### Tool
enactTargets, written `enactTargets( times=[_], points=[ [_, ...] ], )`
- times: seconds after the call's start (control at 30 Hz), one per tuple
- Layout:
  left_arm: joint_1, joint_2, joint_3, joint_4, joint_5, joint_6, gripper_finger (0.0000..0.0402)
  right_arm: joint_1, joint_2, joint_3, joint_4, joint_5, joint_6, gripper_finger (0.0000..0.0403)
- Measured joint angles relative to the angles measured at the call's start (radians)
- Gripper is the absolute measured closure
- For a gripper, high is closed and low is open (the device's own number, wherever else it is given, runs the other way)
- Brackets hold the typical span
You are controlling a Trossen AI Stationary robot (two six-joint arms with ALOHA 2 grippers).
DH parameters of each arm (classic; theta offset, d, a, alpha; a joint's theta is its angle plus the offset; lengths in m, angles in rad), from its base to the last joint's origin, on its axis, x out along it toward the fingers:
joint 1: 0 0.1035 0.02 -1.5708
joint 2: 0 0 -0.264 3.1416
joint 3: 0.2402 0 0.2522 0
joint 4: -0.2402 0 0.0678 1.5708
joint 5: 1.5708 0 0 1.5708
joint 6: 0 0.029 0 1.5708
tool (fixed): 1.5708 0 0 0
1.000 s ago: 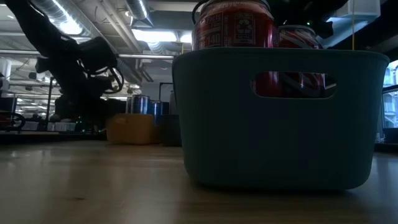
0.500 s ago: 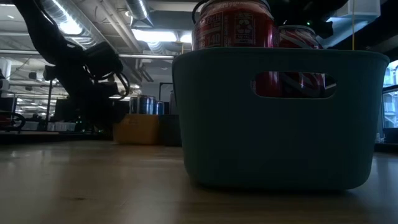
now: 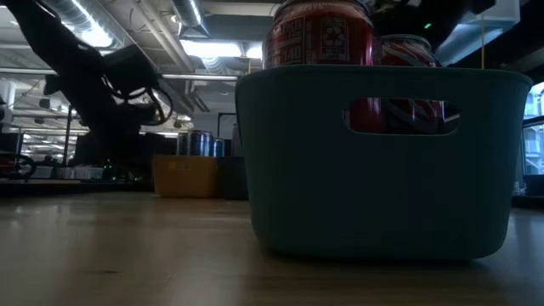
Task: Sort soda cans
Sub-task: Move the green bin to the top beside the dark green bin
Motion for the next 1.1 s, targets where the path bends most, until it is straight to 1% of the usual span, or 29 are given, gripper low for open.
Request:
enactTargets(
  times=[0.1, 0.2, 0.27, 0.33, 0.43, 0.53, 0.6, 0.7, 0.83, 1.0, 1.1],
  points=[
    [-0.039, -0.043, 0.0, -0.054, 0.001, -0.027, 0.04, 0.045, -0.038, 0.0, -0.084, -0.093, 0.103, 0.0022],
    [-0.081, -0.077, 0.0, -0.092, 0.001, -0.044, 0.04, 0.127, -0.042, 0.0, -0.15, -0.193, 0.205, 0.0022],
    [-0.112, -0.091, 0.0, -0.101, 0.001, -0.052, 0.04, 0.2, -0.041, 0.0, -0.165, -0.221, 0.264, 0.0022],
    [-0.144, -0.096, 0.0, -0.094, 0.001, -0.052, 0.04, 0.274, -0.036, -0.001, -0.162, -0.226, 0.318, 0.0022],
    [-0.195, -0.095, 0.0, -0.09, 0.005, -0.053, 0.04, 0.378, -0.025, -0.003, -0.136, -0.191, 0.4, 0.0022],
    [-0.248, -0.095, 0.0, -0.081, 0.032, -0.069, 0.04, 0.472, 0.0, -0.003, -0.09, -0.147, 0.462, 0.0022],
    [-0.285, -0.095, 0.0, -0.076, 0.071, -0.078, 0.04, 0.527, 0.028, -0.003, -0.04, -0.1, 0.481, 0.0022],
    [-0.342, -0.095, 0.0, -0.053, 0.158, -0.083, 0.04, 0.589, 0.083, -0.003, 0.001, -0.02, 0.493, 0.0022],
    [-0.427, -0.095, 0.0, 0.004, 0.233, -0.118, 0.04, 0.623, 0.154, -0.003, 0.048, 0.051, 0.517, 0.0022],
    [-0.546, -0.095, 0.0, 0.115, 0.256, -0.126, 0.04, 0.622, 0.224, -0.003, 0.138, 0.048, 0.546, 0.0022],
    [-0.598, -0.091, 0.0, 0.17, 0.257, -0.126, 0.04, 0.622, 0.251, -0.003, 0.154, 0.045, 0.549, 0.0022]
  ],
)
